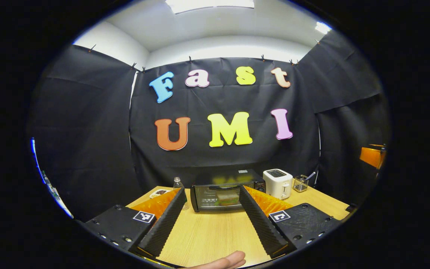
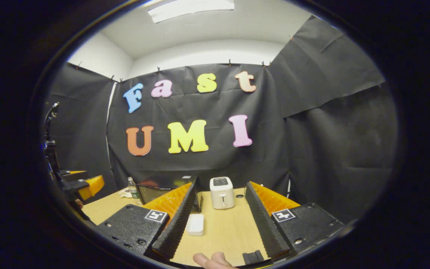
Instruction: Open the electric oven with the left hand, put the food in, and close the electric oven.
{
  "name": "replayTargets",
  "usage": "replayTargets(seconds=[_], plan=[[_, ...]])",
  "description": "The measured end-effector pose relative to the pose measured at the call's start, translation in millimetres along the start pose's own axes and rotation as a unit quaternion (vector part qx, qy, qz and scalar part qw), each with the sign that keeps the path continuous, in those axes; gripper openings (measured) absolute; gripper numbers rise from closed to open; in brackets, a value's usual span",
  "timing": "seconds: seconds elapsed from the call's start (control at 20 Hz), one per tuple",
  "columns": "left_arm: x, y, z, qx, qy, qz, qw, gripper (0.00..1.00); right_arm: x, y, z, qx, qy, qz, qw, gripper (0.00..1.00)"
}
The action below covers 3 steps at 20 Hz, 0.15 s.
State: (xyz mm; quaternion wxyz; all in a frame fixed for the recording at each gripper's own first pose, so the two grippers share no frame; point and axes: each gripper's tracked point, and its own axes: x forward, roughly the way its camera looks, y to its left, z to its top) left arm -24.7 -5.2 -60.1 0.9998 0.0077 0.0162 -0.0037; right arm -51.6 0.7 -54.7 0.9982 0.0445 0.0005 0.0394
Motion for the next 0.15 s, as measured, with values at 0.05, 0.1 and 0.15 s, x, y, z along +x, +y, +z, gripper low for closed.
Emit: replayTargets(seconds=[0.05, 0.1, 0.15], plan=[[-8, 3, 2, -0.003, -0.006, 0.003, 1.000, 0.96, -1, 2, 1, -0.010, -0.003, 0.003, 1.000, 0.88], [-15, 5, 2, -0.007, -0.010, 0.006, 1.000, 0.95, -4, 5, 2, -0.015, -0.005, 0.009, 1.000, 0.88], [-23, 7, -1, -0.011, -0.010, 0.009, 1.000, 0.95, -6, 8, 3, -0.018, -0.008, 0.016, 1.000, 0.88]])
